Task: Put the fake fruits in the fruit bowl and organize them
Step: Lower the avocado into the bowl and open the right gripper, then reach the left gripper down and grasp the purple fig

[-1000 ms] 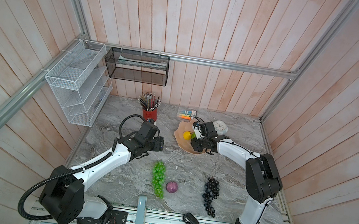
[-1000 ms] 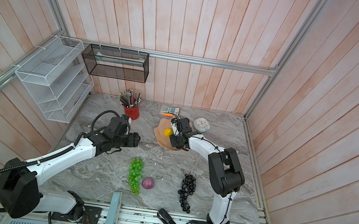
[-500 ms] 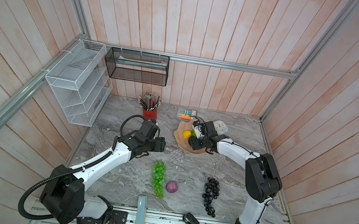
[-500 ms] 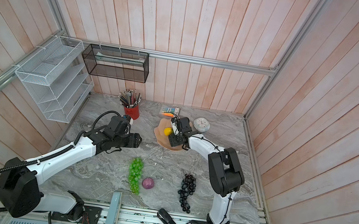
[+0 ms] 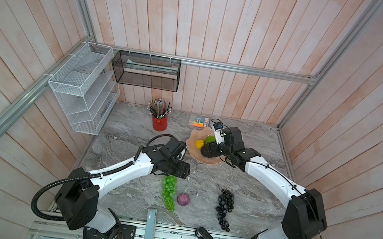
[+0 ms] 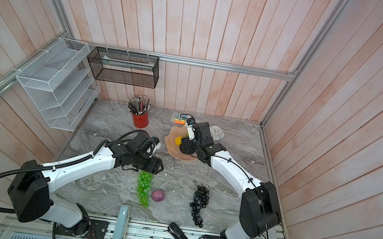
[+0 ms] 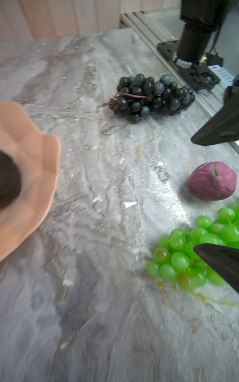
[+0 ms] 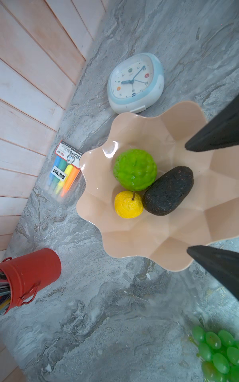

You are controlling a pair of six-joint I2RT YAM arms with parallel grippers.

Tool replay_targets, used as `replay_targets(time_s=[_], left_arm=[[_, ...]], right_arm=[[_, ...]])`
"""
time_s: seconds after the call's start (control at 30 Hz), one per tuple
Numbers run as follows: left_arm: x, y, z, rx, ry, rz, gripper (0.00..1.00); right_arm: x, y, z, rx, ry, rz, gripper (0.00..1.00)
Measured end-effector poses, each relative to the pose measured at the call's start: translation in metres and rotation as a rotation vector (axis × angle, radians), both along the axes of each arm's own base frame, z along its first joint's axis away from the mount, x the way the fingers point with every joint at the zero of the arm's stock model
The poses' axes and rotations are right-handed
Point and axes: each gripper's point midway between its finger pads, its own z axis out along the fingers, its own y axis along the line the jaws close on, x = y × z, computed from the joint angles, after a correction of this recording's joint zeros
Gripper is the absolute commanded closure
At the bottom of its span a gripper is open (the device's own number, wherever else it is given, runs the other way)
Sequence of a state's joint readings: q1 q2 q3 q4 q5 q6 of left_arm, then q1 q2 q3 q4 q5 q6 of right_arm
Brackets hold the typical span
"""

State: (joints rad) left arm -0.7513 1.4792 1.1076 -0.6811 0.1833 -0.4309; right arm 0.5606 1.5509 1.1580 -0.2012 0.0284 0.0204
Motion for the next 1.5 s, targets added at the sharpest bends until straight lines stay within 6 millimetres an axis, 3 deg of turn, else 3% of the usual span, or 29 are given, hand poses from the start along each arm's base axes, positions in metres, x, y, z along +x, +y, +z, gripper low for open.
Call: replay_targets(time_s=[0.17,0.33,0.47,0.73,0.93,1.03,1.37,1.5], left_arm=[[-0.039,-0.024,-0.017,0.066,0.051,-0.123,0.21],[-0.068,-0.027,-0.035,0.154,0.096,-0.185,0.21],[-0.081,-0.023,-0.051,0.228,0.129,-0.197,0.21],[-0.081,-0.021,-0.073,0.281,0.172,-0.186,0.22],[-0.08,-0.021,-0.089,0.31,0.193,-0.185,0.28],[-0.08,-0.021,-0.09,0.312,0.192,-0.184,0.31],[-0.081,-0.019,-0.094,0.311,0.201,-0.165,0.55],[-0.08,-0.019,-0.093,0.309,0.201,-0.162,0.56]], right_arm=[[-0.007,-0.018,-0.012,0.038,0.023,-0.045,0.19],[-0.005,-0.04,-0.03,0.057,0.056,-0.106,0.19],[-0.006,-0.041,-0.032,0.082,0.057,-0.11,0.19],[-0.006,-0.037,-0.031,0.103,0.051,-0.095,0.19],[-0.008,-0.037,-0.036,0.104,0.059,-0.09,0.2],[-0.009,-0.036,-0.036,0.105,0.06,-0.088,0.2],[-0.008,-0.034,-0.035,0.115,0.056,-0.078,0.21],[-0.009,-0.032,-0.034,0.123,0.059,-0.069,0.21]])
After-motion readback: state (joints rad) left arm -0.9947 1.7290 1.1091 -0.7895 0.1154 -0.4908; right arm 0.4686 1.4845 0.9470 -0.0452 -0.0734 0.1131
